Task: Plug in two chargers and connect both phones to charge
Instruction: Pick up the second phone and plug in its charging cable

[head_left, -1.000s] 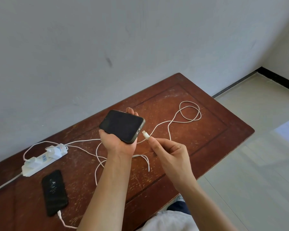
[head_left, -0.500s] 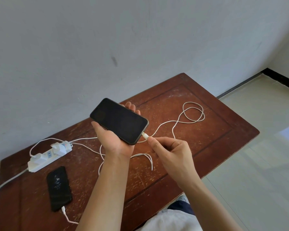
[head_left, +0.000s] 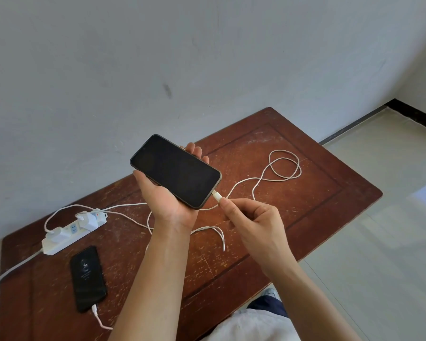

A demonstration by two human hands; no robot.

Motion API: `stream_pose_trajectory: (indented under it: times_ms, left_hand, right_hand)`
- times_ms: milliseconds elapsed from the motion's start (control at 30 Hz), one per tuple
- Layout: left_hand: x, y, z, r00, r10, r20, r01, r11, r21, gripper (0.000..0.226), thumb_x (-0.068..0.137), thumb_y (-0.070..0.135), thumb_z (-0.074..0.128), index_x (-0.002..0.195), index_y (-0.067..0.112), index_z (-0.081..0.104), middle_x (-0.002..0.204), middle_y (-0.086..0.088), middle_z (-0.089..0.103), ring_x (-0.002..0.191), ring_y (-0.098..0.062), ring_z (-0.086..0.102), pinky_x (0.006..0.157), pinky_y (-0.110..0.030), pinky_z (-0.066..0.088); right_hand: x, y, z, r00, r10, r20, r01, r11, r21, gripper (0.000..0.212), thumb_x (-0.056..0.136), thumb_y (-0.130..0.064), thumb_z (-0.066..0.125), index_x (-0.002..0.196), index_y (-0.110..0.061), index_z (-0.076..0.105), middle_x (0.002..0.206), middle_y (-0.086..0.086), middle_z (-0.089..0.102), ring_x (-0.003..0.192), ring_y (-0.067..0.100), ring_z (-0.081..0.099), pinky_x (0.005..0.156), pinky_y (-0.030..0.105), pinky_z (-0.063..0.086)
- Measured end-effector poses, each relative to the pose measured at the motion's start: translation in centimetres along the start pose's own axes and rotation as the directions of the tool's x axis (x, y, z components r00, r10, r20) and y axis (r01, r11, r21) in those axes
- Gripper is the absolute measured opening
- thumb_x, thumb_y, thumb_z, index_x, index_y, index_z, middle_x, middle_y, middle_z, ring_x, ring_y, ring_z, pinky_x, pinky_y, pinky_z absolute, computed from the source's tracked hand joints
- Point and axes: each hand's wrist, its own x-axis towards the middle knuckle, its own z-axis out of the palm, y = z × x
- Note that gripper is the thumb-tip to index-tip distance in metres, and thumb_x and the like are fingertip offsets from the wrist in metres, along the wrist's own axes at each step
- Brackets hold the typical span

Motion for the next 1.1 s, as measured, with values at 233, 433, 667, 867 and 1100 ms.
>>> stream_pose_trajectory:
  times_ms: [233,433,667,867,1100]
  left_hand:
    - [0.0,-0.3,0.3,0.999,-0.013,0.038,0.012,0.999,0.046,0.072,0.095,0.070,0.038,0.127,0.013,0.067,0.133,-0.020,0.064,0.125,-0.039,0.060,0.095,-0.055,0.053]
    - [-0.2,-0.5,0.5,0.995,-0.068,0.074,0.066,0.997,0.038,0.074,0.094,0.072,0.036,0.126,0.013,0.069,0.137,-0.018,0.062,0.126,-0.038,0.060,0.094,-0.055,0.053]
    - [-0.2,-1.3,0.7,0.995,-0.057,0.076,0.053,0.996,0.065,0.077,0.093,0.075,0.030,0.120,0.016,0.072,0.128,-0.017,0.067,0.122,-0.036,0.063,0.089,-0.051,0.056]
    - [0.0,-1.6,0.8,0.994,-0.091,0.065,0.084,0.991,0.100,0.081,0.090,0.077,0.033,0.130,0.013,0.064,0.128,-0.017,0.067,0.120,-0.036,0.064,0.087,-0.050,0.056]
    - [0.3,-1.7,0.6,0.984,-0.173,0.054,0.169,0.983,0.070,0.083,0.090,0.076,0.036,0.144,0.015,0.049,0.136,-0.017,0.063,0.126,-0.037,0.060,0.090,-0.051,0.055]
  right_hand:
    - [-0.2,-0.3,-0.5,1.000,-0.003,0.030,0.003,1.000,-0.020,0.015,0.091,-0.031,0.072,0.088,-0.022,0.083,0.062,-0.005,0.071,0.051,0.005,0.054,0.045,0.013,0.041]
    - [-0.1,-0.4,-1.0,1.000,0.018,0.025,-0.018,1.000,0.005,0.015,0.091,-0.029,0.071,0.087,-0.020,0.082,0.065,-0.002,0.073,0.054,0.003,0.059,0.051,0.012,0.047]
    - [-0.2,-0.4,-1.0,0.999,0.045,0.015,-0.045,0.998,0.041,0.018,0.091,-0.031,0.072,0.081,-0.022,0.083,0.067,0.003,0.074,0.056,0.005,0.061,0.058,0.015,0.053]
    - [0.1,-0.5,-1.1,0.996,0.086,0.024,-0.088,0.992,0.094,0.017,0.091,-0.028,0.072,0.083,-0.018,0.083,0.069,0.002,0.076,0.058,0.005,0.065,0.059,0.016,0.054]
    - [0.8,-0.3,-1.2,0.988,0.149,0.047,-0.153,0.984,0.090,0.017,0.089,-0.033,0.073,0.081,-0.023,0.083,0.071,0.001,0.077,0.059,0.005,0.066,0.059,0.015,0.055]
